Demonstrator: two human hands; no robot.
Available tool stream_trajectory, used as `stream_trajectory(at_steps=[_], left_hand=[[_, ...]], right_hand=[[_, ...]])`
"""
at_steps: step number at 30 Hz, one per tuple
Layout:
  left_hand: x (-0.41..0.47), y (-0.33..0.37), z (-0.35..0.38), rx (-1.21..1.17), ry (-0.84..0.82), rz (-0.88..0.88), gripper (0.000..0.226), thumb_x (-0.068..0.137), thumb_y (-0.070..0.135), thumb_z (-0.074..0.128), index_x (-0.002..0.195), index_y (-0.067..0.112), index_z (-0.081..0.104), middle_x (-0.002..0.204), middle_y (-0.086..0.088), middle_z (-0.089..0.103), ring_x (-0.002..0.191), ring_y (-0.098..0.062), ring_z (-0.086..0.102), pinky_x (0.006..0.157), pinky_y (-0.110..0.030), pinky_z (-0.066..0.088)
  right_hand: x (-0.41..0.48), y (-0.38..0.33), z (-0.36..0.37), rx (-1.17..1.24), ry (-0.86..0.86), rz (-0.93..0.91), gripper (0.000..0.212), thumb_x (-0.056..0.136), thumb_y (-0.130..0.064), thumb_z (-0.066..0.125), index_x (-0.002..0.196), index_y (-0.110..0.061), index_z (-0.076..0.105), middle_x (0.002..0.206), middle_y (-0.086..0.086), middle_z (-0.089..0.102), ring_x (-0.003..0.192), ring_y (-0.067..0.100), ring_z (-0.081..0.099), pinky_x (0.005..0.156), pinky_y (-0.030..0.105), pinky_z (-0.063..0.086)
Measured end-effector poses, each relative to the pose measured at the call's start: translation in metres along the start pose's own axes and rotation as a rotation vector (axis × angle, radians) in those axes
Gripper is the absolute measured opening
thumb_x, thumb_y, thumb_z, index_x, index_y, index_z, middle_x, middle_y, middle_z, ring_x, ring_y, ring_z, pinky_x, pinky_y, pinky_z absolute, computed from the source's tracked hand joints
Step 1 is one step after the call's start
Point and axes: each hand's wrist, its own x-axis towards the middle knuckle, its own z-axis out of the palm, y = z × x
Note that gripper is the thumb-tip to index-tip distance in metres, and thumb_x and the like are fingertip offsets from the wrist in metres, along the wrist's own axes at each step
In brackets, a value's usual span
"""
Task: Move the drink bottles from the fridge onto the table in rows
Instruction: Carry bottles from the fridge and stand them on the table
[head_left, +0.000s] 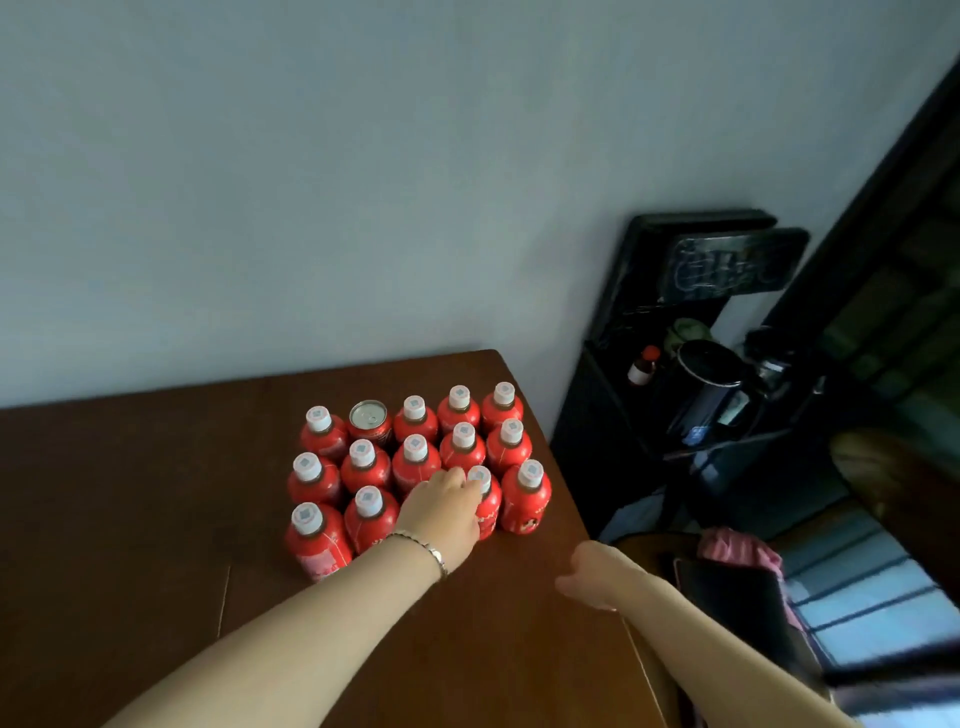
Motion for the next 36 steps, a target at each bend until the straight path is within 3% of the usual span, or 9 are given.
stream_trajectory(at_steps=[2,5,10,15,18,22,27,36], left_hand=[[-0.013,0.013,-0.014,-0.062,-0.158,0.008,0.023,0.092,0.024,0.040,0.108,0.014,0.053,0.110,-0.006,0.058,0.101,-0.026,0.054,0.080,-0.034,0.043],[-0.036,0.033,-0.028,-0.035,-0.275,0.139,0.022,0.091,0.025,0.042,0.103,0.015,0.057,0.106,-0.005,0.062,0.097,-0.026,0.058,0.079,-0.033,0.046],[-0.089,0.100,-0.045,0.065,-0.302,0.451,0.025,0.088,0.015,0.040,0.104,0.016,0.060,0.108,-0.005,0.063,0.095,-0.026,0.060,0.078,-0.033,0.048],[-0.158,0.208,-0.047,0.108,-0.285,0.798,0.025,0.091,0.020,0.041,0.110,0.017,0.057,0.116,-0.006,0.061,0.103,-0.027,0.058,0.083,-0.034,0.045],[-0.214,0.283,-0.037,0.139,-0.286,1.044,0.025,0.092,0.023,0.042,0.110,0.014,0.057,0.114,-0.008,0.062,0.101,-0.028,0.058,0.080,-0.033,0.045],[-0.308,0.378,-0.025,0.155,-0.267,1.320,0.025,0.087,0.023,0.044,0.106,0.016,0.059,0.113,-0.009,0.062,0.102,-0.031,0.058,0.083,-0.034,0.046],[-0.464,0.486,-0.014,0.175,-0.239,1.663,0.025,0.087,0.022,0.042,0.101,0.012,0.060,0.111,-0.012,0.063,0.101,-0.033,0.059,0.081,-0.033,0.045],[-0.741,0.651,-0.001,0.143,-0.189,2.006,0.030,0.089,0.018,0.040,0.106,0.009,0.062,0.113,-0.008,0.064,0.106,-0.031,0.059,0.078,-0.035,0.047]], right_hand=[[-0.028,0.006,0.006,0.007,-0.021,0.029,0.043,0.093,-0.036,0.050,0.125,-0.007,0.054,0.099,0.005,0.067,0.081,0.013,0.062,0.065,0.020,0.049],[-0.077,0.015,0.023,0.065,0.021,0.066,0.045,0.094,-0.035,0.049,0.129,-0.008,0.052,0.108,0.007,0.068,0.088,0.017,0.067,0.077,0.026,0.053],[-0.175,0.045,0.061,0.190,0.292,0.187,0.035,0.091,-0.036,0.051,0.121,-0.018,0.059,0.117,0.001,0.063,0.101,0.018,0.061,0.088,0.030,0.053],[-0.291,0.094,0.112,0.251,0.373,0.403,0.031,0.092,-0.029,0.049,0.113,-0.014,0.065,0.111,0.008,0.066,0.101,0.028,0.062,0.089,0.035,0.052],[-0.376,0.129,0.147,0.327,0.466,0.560,0.027,0.090,-0.030,0.051,0.107,-0.015,0.065,0.111,0.007,0.066,0.104,0.026,0.060,0.086,0.030,0.049],[-0.494,0.168,0.201,0.410,0.580,0.814,0.024,0.090,-0.032,0.051,0.106,-0.020,0.066,0.112,0.005,0.066,0.102,0.025,0.061,0.083,0.029,0.048],[-0.657,0.208,0.289,0.459,0.685,1.161,0.023,0.087,-0.029,0.052,0.097,-0.015,0.067,0.105,0.009,0.068,0.098,0.027,0.063,0.079,0.030,0.050],[-0.926,0.284,0.430,0.521,0.706,1.643,0.021,0.089,-0.031,0.051,0.099,-0.020,0.065,0.111,0.004,0.066,0.103,0.027,0.061,0.082,0.031,0.047]])
